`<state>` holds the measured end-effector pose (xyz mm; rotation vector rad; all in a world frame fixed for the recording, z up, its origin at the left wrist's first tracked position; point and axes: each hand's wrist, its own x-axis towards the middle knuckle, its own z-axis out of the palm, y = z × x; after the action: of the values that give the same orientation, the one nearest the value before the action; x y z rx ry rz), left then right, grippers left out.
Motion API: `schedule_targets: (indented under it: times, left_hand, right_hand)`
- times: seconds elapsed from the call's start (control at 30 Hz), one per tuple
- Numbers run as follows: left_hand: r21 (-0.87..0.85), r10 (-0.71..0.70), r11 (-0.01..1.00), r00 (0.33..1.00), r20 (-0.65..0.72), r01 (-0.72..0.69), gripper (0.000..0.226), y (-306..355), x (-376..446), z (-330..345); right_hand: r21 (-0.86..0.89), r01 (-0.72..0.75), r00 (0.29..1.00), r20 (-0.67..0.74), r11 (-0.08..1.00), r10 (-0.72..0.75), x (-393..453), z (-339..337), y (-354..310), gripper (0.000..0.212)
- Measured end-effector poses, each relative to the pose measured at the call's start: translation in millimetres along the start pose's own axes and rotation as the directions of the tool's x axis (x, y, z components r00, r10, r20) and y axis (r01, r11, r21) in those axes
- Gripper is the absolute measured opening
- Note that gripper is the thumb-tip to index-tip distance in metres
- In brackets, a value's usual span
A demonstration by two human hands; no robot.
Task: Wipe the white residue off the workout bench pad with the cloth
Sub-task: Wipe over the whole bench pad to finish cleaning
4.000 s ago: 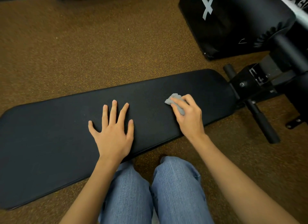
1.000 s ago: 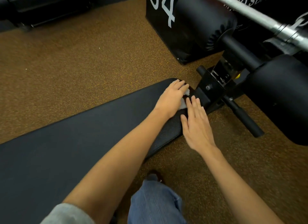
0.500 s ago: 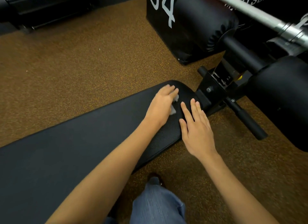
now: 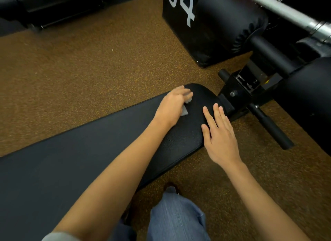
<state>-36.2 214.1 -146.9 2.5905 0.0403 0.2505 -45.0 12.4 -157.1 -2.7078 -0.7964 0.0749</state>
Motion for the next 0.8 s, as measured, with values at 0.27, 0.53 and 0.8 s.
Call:
schedule_targets:
  times: [0.27,0.53,0.8]
  left_hand:
    - [-0.027,-0.191,0.982,0.977,-0.092,0.189,0.016,-28,-49,-38]
    - [-0.079,-0.348,0.937,0.927,-0.138,0.339,0.033,-49,-113,-67]
    - [-0.167,-0.579,0.809,0.717,-0.387,0.563,0.034,-66,-185,-76]
  right_hand:
    - [-0.015,-0.003,1.0,0.01,1.0,0.003,0,-2,-1,0.054]
    - [-0.024,-0.011,1.0,0.016,1.0,0.012,0,-3,-2,0.054]
    - [-0.031,-0.062,0.998,0.014,0.998,0.062,1,-2,-8,0.053]
